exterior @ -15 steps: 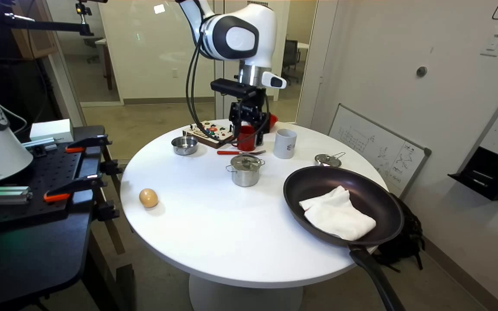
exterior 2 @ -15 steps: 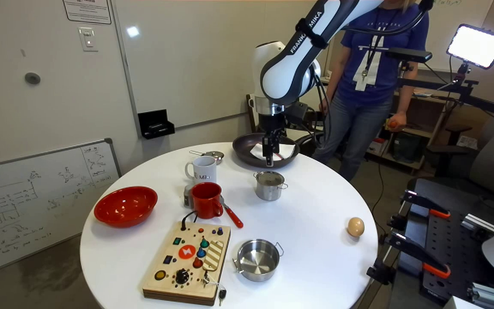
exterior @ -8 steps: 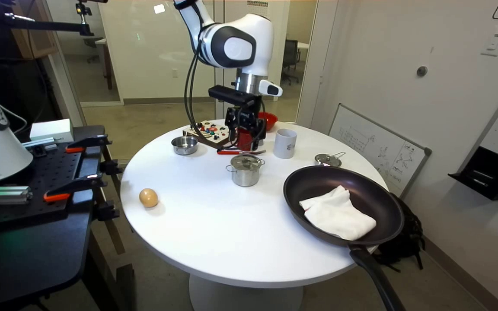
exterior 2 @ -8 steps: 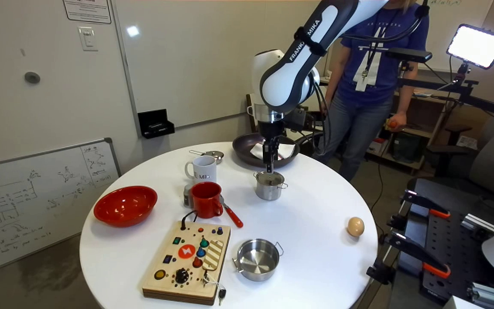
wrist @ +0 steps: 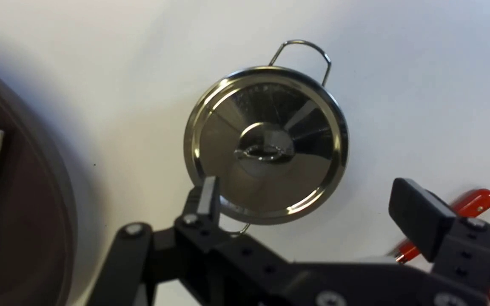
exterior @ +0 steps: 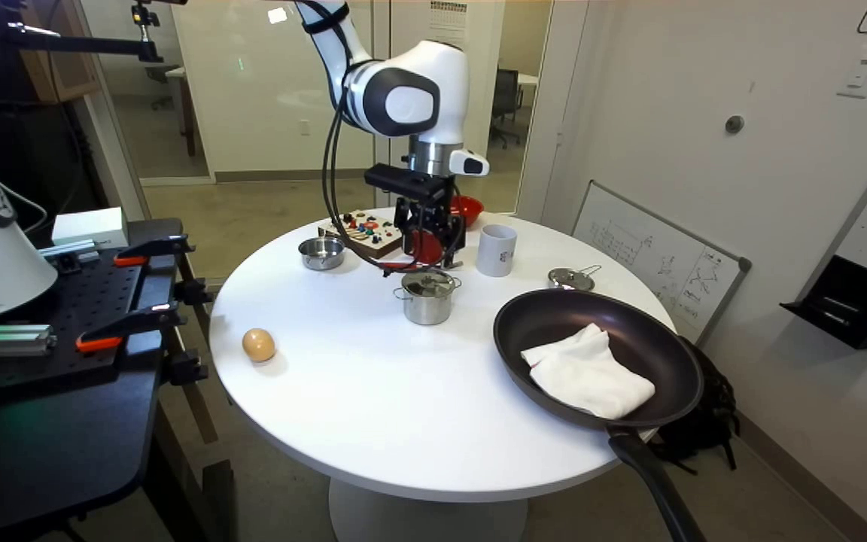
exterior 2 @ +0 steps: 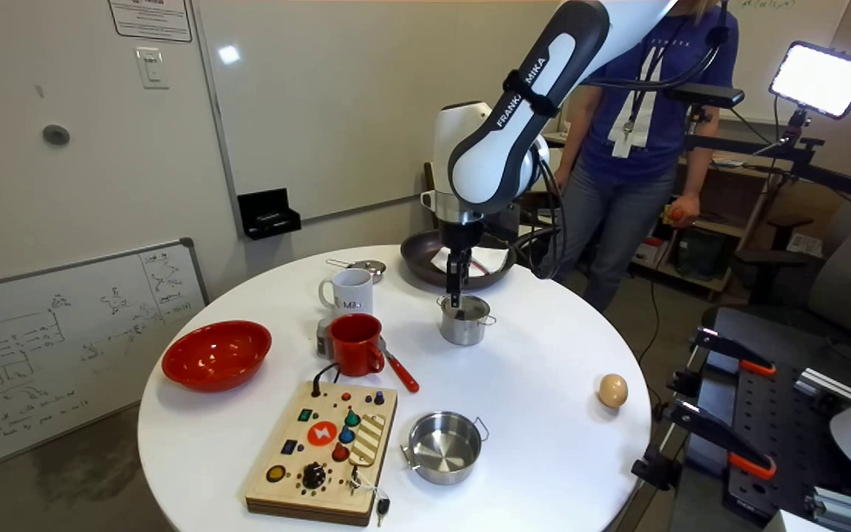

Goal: Pick up the lid and put it on the table

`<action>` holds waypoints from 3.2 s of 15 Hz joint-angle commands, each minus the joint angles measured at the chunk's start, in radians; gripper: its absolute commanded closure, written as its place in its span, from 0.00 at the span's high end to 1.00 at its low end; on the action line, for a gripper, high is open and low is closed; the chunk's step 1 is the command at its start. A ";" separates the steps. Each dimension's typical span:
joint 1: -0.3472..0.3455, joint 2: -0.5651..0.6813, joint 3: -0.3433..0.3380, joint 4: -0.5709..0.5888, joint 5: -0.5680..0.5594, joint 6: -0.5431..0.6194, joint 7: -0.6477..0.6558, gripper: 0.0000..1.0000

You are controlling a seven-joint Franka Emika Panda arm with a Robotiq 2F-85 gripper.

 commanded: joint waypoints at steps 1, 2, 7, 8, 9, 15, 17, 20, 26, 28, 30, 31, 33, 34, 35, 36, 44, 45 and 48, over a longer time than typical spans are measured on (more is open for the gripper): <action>-0.029 0.003 0.022 0.000 0.004 0.016 -0.002 1.00; -0.041 0.004 0.031 0.001 0.012 0.012 -0.015 1.00; -0.082 0.022 0.066 0.012 0.027 0.029 -0.034 1.00; -0.085 0.030 0.069 0.019 0.027 0.020 -0.035 1.00; -0.085 0.032 0.070 0.020 0.024 0.018 -0.031 1.00; -0.066 0.073 0.047 0.051 0.006 0.011 0.003 1.00; -0.086 0.076 0.051 0.062 0.022 0.007 -0.001 1.00; -0.101 0.076 0.054 0.070 0.030 -0.003 -0.004 1.00; -0.098 0.099 0.060 0.096 0.027 -0.050 -0.005 1.00; -0.092 0.113 0.061 0.111 0.025 -0.067 -0.003 1.00; -0.084 0.119 0.054 0.118 0.022 -0.072 0.008 1.00; -0.084 0.122 0.054 0.124 0.022 -0.075 0.008 1.00; -0.086 0.128 0.055 0.133 0.024 -0.084 0.006 1.00; -0.085 0.128 0.054 0.135 0.023 -0.088 0.007 1.00; -0.083 0.129 0.053 0.138 0.022 -0.092 0.008 1.00; -0.084 0.130 0.053 0.142 0.022 -0.097 0.007 1.00; -0.081 0.136 0.051 0.163 0.020 -0.124 0.007 0.64; -0.082 0.136 0.052 0.166 0.021 -0.130 0.005 0.64; -0.082 0.137 0.051 0.174 0.021 -0.138 0.005 0.67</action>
